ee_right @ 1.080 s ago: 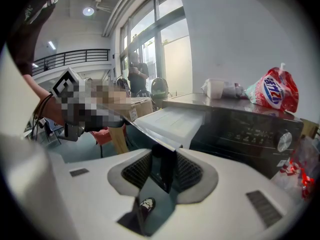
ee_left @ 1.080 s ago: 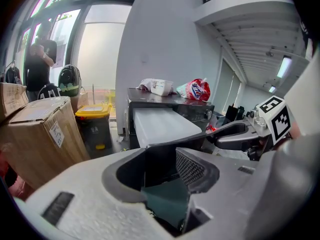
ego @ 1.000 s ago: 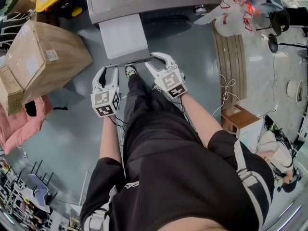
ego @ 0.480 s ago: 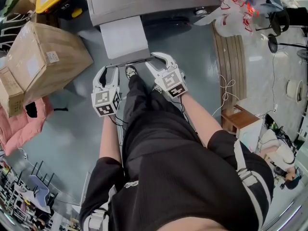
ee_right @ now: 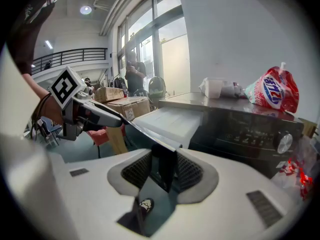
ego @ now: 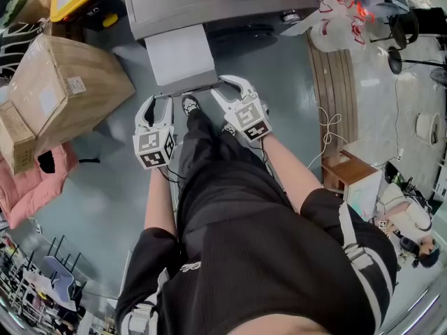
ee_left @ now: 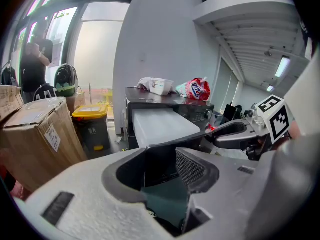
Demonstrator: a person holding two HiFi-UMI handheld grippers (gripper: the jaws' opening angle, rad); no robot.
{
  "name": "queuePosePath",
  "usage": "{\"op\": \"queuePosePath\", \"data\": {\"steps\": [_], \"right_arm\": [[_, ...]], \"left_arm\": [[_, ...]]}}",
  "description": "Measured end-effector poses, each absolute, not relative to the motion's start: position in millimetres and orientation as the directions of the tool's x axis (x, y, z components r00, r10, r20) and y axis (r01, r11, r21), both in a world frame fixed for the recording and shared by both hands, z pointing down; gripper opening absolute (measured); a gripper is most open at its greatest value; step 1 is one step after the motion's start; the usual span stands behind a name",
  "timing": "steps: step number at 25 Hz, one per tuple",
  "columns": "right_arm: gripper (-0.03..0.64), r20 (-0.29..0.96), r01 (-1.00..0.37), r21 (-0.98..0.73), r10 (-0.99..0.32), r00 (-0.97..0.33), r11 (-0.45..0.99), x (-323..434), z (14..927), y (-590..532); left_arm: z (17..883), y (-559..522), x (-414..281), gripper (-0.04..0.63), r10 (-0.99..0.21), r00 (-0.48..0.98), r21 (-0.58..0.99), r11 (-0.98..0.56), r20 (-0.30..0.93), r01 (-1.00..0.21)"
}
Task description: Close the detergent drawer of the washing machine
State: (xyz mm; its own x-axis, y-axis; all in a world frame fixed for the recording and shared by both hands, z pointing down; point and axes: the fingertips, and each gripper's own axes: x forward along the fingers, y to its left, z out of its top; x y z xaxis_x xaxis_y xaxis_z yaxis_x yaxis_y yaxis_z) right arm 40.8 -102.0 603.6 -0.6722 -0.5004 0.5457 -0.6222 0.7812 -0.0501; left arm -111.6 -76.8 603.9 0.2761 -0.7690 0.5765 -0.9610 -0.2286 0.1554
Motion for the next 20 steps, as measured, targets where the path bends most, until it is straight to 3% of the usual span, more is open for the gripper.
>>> {"op": "queuePosePath", "data": {"steps": [20], "right_arm": [[0.146,0.548,-0.625,-0.045,-0.504,-0.668,0.779,39.3,604.9,-107.7]], "left_arm": [[604.8,-82.8,-112.8,0.192,-0.771,0.280,0.154,-0.235,0.572,-0.960]]}}
